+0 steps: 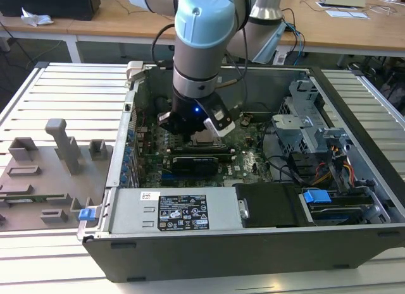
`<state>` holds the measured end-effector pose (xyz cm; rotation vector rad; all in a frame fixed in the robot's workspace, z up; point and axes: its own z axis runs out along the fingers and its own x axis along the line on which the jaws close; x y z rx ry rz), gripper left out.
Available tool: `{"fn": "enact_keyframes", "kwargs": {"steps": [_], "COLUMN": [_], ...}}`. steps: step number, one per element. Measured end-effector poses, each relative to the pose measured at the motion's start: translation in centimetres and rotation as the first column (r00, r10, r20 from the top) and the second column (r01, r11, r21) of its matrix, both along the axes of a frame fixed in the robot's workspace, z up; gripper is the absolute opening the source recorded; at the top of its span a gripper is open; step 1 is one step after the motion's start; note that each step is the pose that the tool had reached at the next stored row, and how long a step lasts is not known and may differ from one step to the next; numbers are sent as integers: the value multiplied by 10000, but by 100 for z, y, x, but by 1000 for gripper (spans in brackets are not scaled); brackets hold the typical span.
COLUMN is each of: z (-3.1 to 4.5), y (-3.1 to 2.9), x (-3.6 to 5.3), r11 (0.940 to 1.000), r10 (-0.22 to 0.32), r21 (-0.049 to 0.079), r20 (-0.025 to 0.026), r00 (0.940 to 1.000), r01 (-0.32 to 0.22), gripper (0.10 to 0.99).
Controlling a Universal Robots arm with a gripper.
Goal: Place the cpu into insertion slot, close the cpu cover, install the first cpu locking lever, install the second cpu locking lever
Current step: 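Install the second cpu locking lever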
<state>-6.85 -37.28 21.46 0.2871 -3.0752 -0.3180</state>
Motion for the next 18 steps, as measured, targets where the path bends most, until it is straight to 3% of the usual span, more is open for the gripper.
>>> {"fn": "enact_keyframes", "kwargs": {"steps": [1, 2, 5, 7, 8, 9, 11, 14, 16, 18], "z": [2, 2, -22, -41, -54, -67, -71, -65, -14, 98], "y": [5, 16, 44, 61, 79, 124, 235, 340, 362, 371], "x": [25, 89, 275, 377, 441, 504, 525, 526, 525, 527], "r11": [10000, 10000, 10000, 10000, 9999, 9994, 9951, 9894, 9887, 9886], "r10": [-1, -1, -3, -4, -6, -14, -41, -63, -65, -62], "r21": [-2, -6, -15, -75, -143, -348, -990, -1453, -1502, -1503], "r20": [-8, -55, -291, -362, -400, -425, -426, -423, -425, -424], "r00": [10000, 10000, 9996, 9993, 9992, 9991, 9991, 9991, 9991, 9991], "r01": [1, 1, 2, 1, 0, -1, -1, 0, 1, -2], "gripper": [106, 106, 106, 106, 106, 106, 106, 106, 106, 106]}}
